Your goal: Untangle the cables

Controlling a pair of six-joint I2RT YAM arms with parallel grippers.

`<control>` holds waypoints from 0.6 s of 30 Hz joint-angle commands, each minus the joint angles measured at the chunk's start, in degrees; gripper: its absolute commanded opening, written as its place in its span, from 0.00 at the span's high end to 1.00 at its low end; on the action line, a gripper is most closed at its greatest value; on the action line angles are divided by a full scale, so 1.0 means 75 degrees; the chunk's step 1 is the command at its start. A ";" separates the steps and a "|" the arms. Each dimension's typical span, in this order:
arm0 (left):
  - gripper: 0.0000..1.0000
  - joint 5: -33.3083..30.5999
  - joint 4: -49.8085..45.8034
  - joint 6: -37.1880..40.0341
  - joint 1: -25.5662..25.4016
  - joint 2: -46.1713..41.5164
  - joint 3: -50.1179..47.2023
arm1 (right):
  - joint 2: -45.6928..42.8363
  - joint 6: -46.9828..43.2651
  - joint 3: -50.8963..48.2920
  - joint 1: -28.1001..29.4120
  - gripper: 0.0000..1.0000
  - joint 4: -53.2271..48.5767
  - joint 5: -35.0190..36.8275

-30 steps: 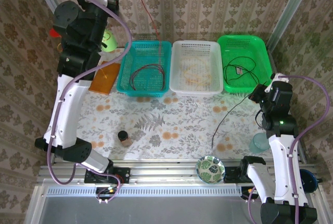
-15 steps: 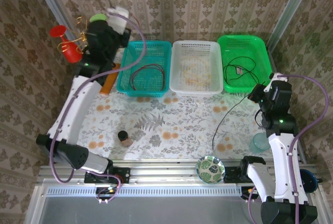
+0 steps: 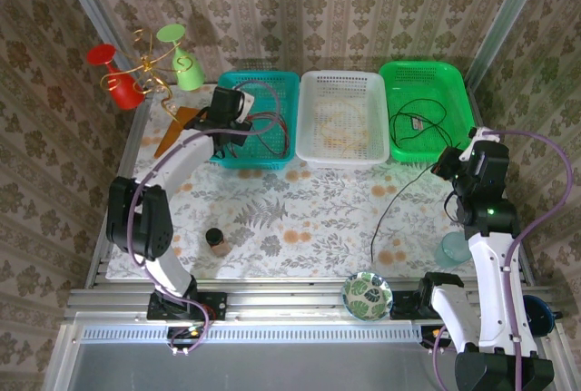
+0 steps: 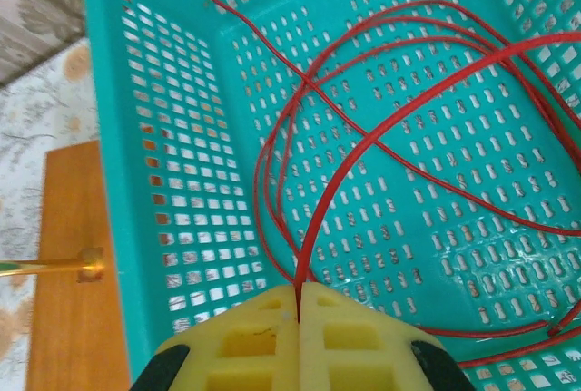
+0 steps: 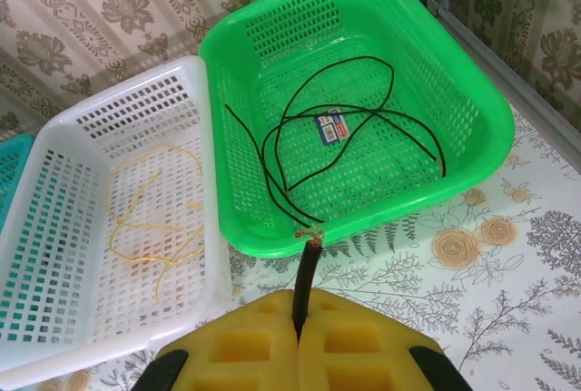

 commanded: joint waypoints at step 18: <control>0.64 0.1189 -0.1304 -0.0693 0.0174 0.1585 0.1341 | -0.0202 0.0016 0.0288 -0.0011 1.00 -0.0302 -0.0292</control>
